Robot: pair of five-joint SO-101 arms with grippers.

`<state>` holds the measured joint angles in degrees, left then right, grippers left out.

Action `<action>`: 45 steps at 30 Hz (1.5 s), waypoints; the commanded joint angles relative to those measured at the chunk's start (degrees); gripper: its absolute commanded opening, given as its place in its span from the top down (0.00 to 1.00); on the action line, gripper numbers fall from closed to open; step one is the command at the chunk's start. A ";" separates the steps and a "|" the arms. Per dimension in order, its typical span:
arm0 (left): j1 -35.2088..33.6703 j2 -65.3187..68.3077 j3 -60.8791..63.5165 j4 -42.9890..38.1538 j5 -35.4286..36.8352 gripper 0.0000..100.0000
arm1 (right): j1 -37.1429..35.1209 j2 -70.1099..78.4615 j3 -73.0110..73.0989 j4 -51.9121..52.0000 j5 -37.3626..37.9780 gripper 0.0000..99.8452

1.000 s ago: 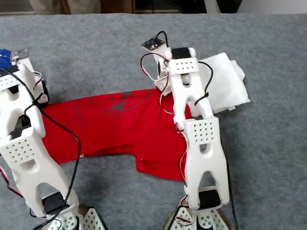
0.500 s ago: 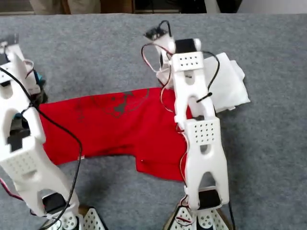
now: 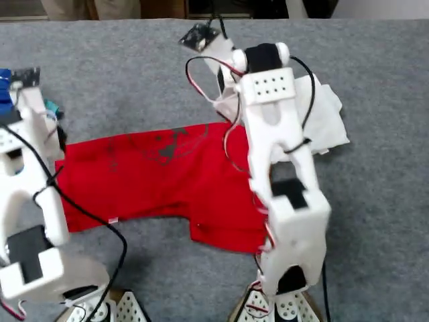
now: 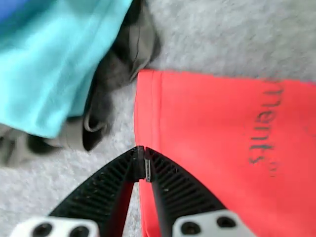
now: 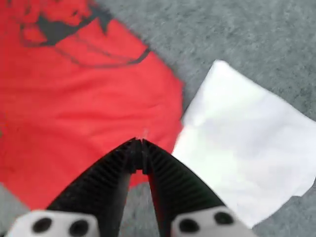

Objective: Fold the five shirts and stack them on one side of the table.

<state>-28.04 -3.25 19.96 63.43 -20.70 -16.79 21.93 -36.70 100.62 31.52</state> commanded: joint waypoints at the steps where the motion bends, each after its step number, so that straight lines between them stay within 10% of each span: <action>1: -1.41 -4.18 8.18 -5.80 -0.62 0.98 | -0.57 -14.99 17.01 -2.64 6.24 1.00; 10: -6.59 -4.18 15.82 -12.84 -0.53 0.98 | -3.30 -43.03 63.60 -18.55 22.42 1.00; 17: -7.74 -4.09 24.26 -19.43 -0.18 0.98 | -13.41 -54.55 86.37 -28.84 20.22 0.91; 45: -7.74 -4.70 27.43 -23.21 1.32 0.98 | -15.78 -41.89 98.51 -46.51 12.57 0.98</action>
<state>-35.34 -6.51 47.30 40.84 -20.18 -32.09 -20.53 62.11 54.64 45.14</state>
